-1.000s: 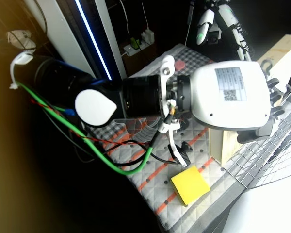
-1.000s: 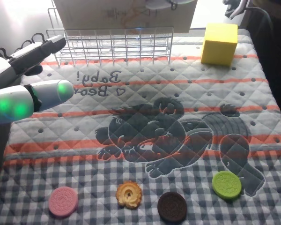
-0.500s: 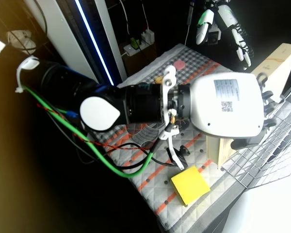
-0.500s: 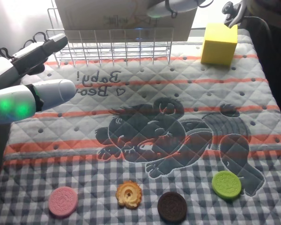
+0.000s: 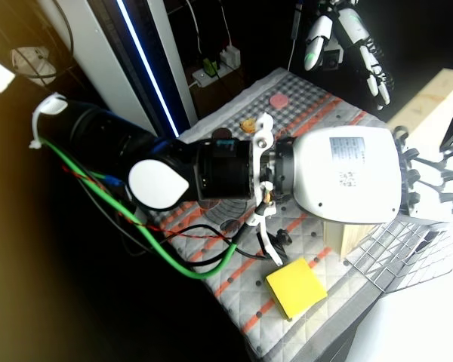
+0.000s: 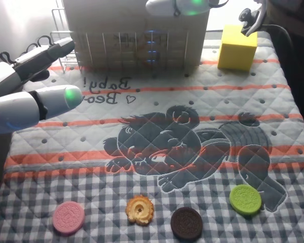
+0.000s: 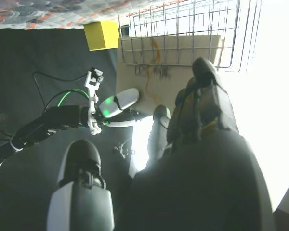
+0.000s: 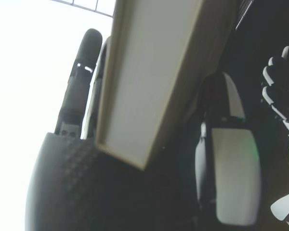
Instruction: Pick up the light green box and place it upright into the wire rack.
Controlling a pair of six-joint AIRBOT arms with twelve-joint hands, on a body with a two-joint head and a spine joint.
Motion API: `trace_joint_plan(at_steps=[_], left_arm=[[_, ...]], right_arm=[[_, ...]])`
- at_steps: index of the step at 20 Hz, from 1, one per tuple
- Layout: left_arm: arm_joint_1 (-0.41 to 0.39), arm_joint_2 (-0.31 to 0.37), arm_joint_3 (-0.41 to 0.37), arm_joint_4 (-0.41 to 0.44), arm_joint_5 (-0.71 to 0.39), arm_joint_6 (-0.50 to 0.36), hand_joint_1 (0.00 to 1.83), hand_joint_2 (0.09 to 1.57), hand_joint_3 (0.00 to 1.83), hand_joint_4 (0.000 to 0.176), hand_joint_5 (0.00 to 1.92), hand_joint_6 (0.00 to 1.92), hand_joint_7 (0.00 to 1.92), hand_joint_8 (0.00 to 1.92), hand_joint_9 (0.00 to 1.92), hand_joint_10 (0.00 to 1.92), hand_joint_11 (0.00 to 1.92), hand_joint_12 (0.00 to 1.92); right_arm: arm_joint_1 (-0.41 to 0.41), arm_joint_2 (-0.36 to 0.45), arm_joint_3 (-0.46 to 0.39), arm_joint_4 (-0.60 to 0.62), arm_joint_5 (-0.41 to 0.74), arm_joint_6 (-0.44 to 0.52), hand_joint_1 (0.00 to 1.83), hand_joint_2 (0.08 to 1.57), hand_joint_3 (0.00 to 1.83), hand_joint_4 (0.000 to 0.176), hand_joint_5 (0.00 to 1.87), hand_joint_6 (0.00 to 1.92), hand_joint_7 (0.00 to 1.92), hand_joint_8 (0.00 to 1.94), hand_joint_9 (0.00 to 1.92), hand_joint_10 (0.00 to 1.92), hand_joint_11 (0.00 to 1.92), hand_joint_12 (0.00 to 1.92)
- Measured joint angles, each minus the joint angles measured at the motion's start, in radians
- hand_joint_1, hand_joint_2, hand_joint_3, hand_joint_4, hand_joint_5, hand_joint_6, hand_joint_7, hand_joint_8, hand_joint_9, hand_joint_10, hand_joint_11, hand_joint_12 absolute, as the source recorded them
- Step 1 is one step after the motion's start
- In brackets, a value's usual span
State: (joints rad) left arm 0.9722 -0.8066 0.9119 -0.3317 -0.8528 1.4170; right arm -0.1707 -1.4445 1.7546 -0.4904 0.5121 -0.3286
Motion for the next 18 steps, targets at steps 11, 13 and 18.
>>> trace_joint_plan(at_steps=[11, 13, 18], left_arm=[[0.0, -0.002, 0.009, 0.003, -0.08, -0.109, 0.28, 1.07, 0.0, 0.176, 0.08, 0.01, 0.0, 0.0, 0.04, 0.0, 0.0, 0.33], [0.0, -0.001, 0.017, 0.008, -0.133, -0.166, 0.3, 1.06, 0.0, 0.176, 0.12, 0.01, 0.0, 0.0, 0.01, 0.0, 0.0, 0.24], [0.01, 0.03, 0.021, 0.046, -0.262, -0.295, 0.43, 1.02, 0.0, 0.176, 0.12, 0.0, 0.0, 0.0, 0.0, 0.0, 0.0, 0.22]], right_arm=[[-0.043, 0.194, -0.142, 0.045, 0.182, 0.038, 0.48, 0.94, 0.0, 0.176, 0.0, 0.0, 0.0, 0.0, 0.0, 0.0, 0.0, 0.0], [-0.102, 0.27, -0.205, 0.093, 0.269, 0.038, 0.56, 0.91, 0.0, 0.176, 0.0, 0.0, 0.0, 0.0, 0.0, 0.0, 0.0, 0.0], [-0.408, 0.46, -0.435, 0.283, 0.54, -0.054, 0.56, 0.91, 0.0, 0.176, 0.0, 0.0, 0.0, 0.0, 0.0, 0.0, 0.0, 0.0]])
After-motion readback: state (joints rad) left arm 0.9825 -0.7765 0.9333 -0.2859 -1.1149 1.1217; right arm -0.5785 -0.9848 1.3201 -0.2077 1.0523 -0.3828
